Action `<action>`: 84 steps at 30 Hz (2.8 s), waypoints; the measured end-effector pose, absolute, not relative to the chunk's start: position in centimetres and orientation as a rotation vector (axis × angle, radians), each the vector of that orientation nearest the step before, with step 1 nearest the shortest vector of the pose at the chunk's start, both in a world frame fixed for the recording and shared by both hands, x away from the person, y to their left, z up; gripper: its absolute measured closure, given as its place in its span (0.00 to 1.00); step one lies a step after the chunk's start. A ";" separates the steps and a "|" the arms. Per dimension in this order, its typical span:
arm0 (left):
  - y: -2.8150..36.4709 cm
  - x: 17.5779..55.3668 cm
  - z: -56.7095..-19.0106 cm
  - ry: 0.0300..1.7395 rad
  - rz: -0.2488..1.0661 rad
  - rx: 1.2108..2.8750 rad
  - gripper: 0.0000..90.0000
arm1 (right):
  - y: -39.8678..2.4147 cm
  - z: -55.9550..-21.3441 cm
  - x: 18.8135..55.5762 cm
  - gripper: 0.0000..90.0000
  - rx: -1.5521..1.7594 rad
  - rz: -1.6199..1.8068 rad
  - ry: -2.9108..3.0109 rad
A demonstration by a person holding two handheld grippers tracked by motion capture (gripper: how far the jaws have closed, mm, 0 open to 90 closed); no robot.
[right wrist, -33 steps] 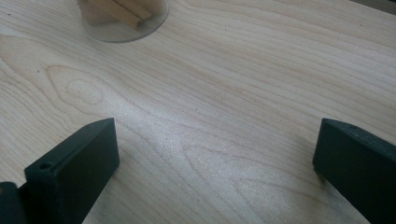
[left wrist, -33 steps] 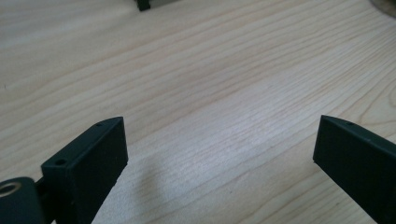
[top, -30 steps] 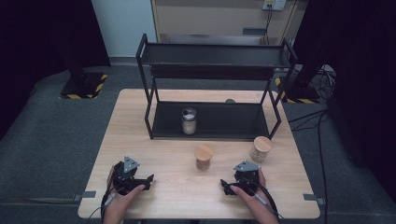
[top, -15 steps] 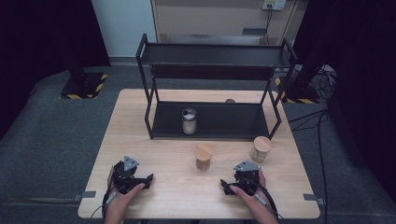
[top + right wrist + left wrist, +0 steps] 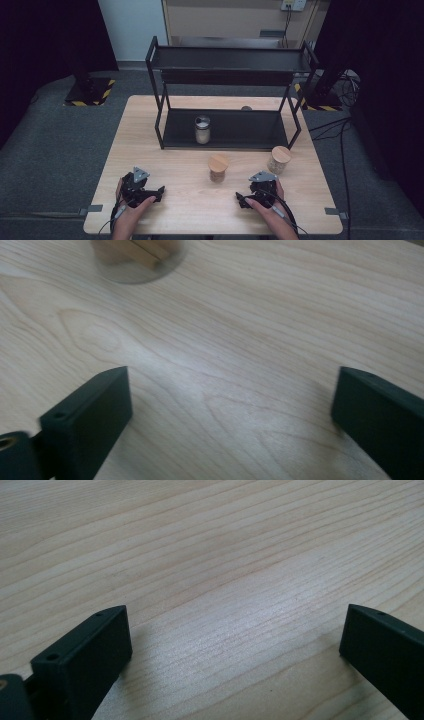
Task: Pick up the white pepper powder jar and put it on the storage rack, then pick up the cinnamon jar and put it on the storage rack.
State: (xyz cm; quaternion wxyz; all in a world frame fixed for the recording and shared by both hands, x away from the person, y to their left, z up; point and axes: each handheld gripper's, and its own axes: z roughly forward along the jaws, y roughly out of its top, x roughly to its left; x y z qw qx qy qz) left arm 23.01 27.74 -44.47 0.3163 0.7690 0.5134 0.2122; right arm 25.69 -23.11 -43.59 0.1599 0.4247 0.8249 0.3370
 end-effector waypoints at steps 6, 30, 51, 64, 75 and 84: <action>27.7 23.1 -44.5 1.351 0.558 2.025 0.00 | -21.7 -42.8 25.6 0.03 1.164 0.938 2.386; 27.7 23.1 -44.5 1.350 0.558 2.026 0.00 | -18.7 -40.3 26.7 0.05 1.070 0.987 2.399; 27.7 23.1 -44.5 1.350 0.558 2.026 0.00 | -17.1 -40.6 27.0 0.05 1.038 1.096 2.293; 27.7 23.1 -44.5 1.350 0.558 2.026 0.00 | -16.9 -42.3 27.0 0.09 1.051 1.189 2.227; 27.7 23.1 -44.5 1.350 0.559 2.026 0.00 | -16.4 -43.7 26.9 0.14 1.050 1.239 2.182; 27.7 23.1 -44.5 1.350 0.559 2.026 0.00 | -15.8 -45.1 26.8 0.21 1.057 1.271 2.131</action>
